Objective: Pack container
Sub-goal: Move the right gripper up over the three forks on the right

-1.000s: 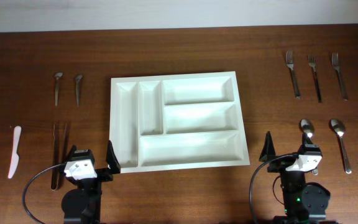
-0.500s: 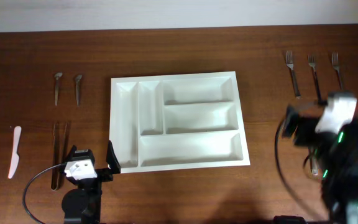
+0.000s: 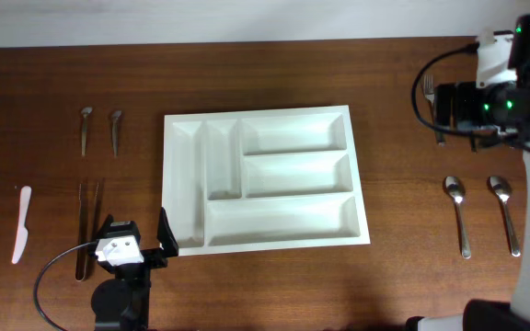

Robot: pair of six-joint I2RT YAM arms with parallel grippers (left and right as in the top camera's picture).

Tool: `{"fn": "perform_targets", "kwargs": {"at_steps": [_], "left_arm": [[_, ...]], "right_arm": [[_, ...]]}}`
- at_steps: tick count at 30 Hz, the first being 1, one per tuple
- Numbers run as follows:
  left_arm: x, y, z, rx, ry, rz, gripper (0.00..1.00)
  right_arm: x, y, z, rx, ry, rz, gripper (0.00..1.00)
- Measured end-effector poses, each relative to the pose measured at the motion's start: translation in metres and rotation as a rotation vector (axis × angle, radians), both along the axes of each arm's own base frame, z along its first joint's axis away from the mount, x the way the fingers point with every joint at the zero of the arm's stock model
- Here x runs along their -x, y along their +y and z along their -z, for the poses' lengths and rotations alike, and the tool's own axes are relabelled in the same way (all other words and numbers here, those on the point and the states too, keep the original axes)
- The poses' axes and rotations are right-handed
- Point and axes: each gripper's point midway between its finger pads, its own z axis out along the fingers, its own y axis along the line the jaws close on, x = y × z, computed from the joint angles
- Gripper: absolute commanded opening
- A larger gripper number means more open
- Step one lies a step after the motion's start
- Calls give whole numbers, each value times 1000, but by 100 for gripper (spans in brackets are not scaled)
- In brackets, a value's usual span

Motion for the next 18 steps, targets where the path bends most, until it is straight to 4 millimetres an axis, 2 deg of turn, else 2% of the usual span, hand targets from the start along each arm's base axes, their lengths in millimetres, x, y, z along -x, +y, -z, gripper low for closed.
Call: {"fn": "perform_targets", "kwargs": {"at_steps": [3,6,9,12,13,18], "left_arm": [[0,0,0,0,0,0,99],[0,0,0,0,0,0,99],[0,0,0,0,0,0,99],[0,0,0,0,0,0,99],[0,0,0,0,0,0,99],[0,0,0,0,0,0,99]], "right_arm": [[-5,-2,10,18,35,-23,99],[-15,-12,21,87,72,-48,99],[-35,-31,40,169,112,-29,99],[-52,-46,68,217,177,-17,99],[-57,-48,80,224,203,-19,99],[-73,-51,103,223,230,-26,99]]}}
